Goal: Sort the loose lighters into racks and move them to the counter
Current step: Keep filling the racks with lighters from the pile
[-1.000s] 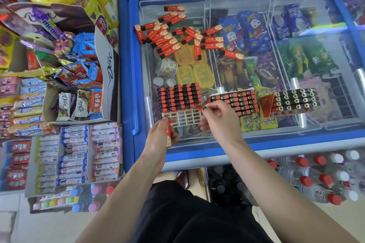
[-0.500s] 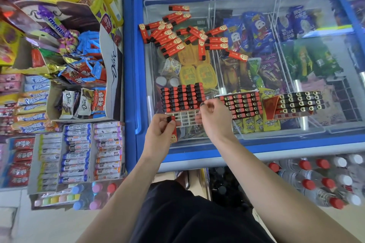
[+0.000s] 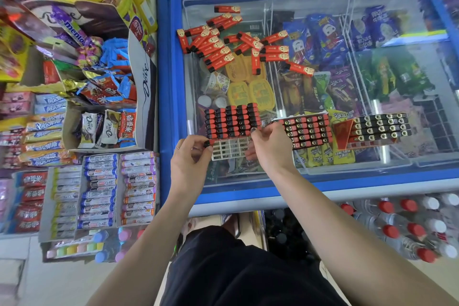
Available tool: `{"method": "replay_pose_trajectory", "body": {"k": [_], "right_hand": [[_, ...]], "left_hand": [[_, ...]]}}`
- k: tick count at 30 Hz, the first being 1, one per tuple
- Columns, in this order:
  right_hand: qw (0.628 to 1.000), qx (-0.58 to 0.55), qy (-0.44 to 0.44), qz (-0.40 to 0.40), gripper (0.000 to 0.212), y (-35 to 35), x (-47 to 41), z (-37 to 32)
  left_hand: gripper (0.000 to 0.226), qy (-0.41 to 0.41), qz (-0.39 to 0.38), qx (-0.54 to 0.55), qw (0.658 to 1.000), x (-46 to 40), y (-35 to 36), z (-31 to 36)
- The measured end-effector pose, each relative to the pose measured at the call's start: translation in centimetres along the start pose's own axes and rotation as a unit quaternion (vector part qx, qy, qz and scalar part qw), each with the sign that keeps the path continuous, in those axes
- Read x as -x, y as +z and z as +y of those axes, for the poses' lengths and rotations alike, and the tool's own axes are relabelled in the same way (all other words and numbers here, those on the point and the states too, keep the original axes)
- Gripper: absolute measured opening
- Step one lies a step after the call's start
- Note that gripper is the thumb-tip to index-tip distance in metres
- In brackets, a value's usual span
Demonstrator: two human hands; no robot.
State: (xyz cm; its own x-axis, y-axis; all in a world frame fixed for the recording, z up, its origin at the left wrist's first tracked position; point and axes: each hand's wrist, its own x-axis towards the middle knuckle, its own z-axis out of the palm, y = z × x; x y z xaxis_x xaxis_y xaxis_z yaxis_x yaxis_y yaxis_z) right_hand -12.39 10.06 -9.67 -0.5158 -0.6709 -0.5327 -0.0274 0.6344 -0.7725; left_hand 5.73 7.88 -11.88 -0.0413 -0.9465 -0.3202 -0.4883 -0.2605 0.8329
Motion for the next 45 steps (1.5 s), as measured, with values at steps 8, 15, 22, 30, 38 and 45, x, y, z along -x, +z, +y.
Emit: {"method": "replay_pose_trajectory", "body": {"k": [8,15,22,30,38,45], "right_hand": [[1.000,0.006,0.000,-0.002,0.008,0.0,0.5,0.3],[0.999,0.038,-0.010,-0.006,0.009,0.1,0.6,0.3],[0.999,0.045,-0.007,-0.006,0.008,0.1,0.4,0.5],[0.999,0.050,-0.004,-0.004,0.005,0.2,0.4,0.2],[0.999,0.049,0.004,-0.009,0.006,0.1,0.5,0.0],[0.999,0.042,0.005,-0.016,0.005,-0.1,0.7,-0.1]], "left_hand": [[0.015,0.011,-0.005,0.009,1.000,-0.3,0.0,-0.2],[0.024,0.021,0.002,0.058,0.998,0.3,-0.3,-0.1],[0.010,0.015,-0.020,0.050,0.998,-0.2,0.1,0.0],[0.009,-0.028,-0.014,0.075,0.997,-0.2,0.1,0.7],[0.015,-0.043,-0.016,0.057,0.997,-0.4,0.2,1.5],[0.011,0.021,-0.004,-0.033,0.999,-0.6,-0.3,1.2]]}}
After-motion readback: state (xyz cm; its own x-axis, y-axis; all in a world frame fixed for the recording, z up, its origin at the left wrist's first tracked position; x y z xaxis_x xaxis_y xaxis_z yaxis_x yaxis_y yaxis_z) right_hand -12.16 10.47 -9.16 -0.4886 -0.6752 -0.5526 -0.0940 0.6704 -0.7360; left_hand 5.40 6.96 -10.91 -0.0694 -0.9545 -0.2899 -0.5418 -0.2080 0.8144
